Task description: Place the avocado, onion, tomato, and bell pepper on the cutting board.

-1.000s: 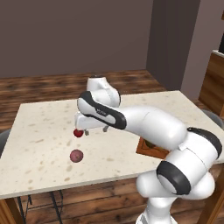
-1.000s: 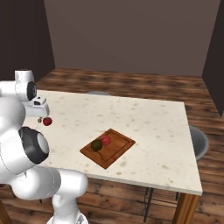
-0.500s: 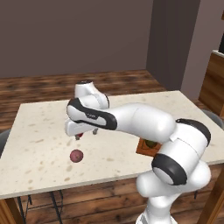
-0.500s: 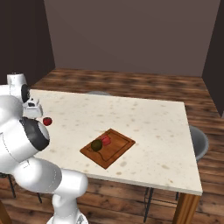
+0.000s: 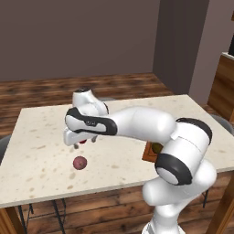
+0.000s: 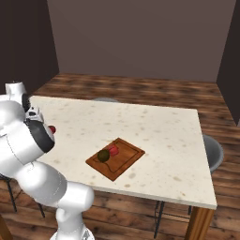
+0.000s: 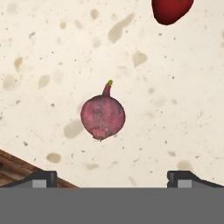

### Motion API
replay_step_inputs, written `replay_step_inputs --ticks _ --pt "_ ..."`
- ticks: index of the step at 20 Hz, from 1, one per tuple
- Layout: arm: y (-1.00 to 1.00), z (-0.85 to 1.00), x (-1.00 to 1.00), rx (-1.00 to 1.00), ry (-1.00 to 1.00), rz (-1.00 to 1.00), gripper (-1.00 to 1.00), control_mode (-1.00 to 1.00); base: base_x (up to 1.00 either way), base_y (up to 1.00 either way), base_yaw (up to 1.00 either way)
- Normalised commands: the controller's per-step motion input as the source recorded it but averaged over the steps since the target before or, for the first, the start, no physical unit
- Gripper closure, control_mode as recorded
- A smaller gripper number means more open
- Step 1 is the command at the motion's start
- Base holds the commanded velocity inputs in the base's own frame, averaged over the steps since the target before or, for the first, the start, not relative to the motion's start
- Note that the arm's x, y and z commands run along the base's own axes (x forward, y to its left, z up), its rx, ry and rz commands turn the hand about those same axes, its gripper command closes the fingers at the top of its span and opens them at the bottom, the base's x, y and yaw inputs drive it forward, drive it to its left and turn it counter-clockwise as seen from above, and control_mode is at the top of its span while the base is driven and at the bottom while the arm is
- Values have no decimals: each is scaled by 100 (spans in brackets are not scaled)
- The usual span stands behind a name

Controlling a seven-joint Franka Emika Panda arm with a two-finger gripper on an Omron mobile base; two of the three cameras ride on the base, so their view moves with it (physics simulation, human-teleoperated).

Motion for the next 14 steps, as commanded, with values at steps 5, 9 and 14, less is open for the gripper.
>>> replay_step_inputs --ticks 5,9,14 --pt "10 -22 11 0 0 0 -100 -100 0 0 0" --pt "15 -21 6 0 0 0 -100 -100 0 0 0" --pt "20 -20 8 0 0 0 -100 -100 0 0 0"
